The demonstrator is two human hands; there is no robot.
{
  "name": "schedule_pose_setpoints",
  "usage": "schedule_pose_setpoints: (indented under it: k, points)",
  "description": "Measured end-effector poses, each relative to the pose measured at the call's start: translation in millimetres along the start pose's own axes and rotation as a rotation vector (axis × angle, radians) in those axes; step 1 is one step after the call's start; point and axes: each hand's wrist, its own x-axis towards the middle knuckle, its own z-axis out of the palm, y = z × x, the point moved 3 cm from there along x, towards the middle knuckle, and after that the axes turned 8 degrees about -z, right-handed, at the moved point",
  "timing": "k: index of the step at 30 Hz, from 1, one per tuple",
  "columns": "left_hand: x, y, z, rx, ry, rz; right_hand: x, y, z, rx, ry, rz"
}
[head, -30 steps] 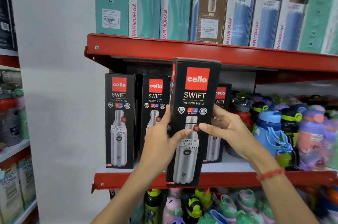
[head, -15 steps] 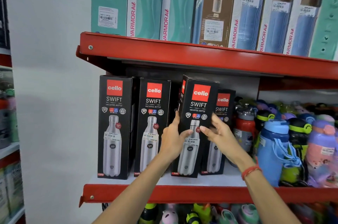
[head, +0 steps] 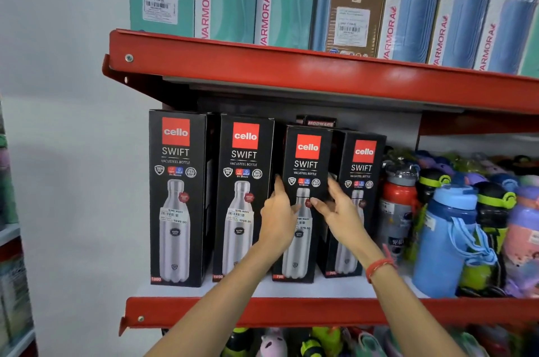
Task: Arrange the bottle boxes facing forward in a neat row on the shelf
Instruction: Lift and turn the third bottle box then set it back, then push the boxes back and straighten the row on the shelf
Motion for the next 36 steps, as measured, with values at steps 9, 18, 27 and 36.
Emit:
schedule_pose_setpoints:
  k: [9,18,27,36]
  points:
    - [-51,-42,-64,-0.265,0.112,0.258,-51,-55,38,-0.184,0.574,-0.227]
    - [-50,-146,-144,-0.273,0.390,-0.122,-82,-70,187,0.272,-0.130,0.023]
    - [-60,-172,-148,-0.235,0.023,-0.131,-92,-68,217,0.172,-0.249,0.128]
    - [-94,-171,-149,-0.120,0.059,-0.117,-117,-69,198,0.098,-0.270,0.089]
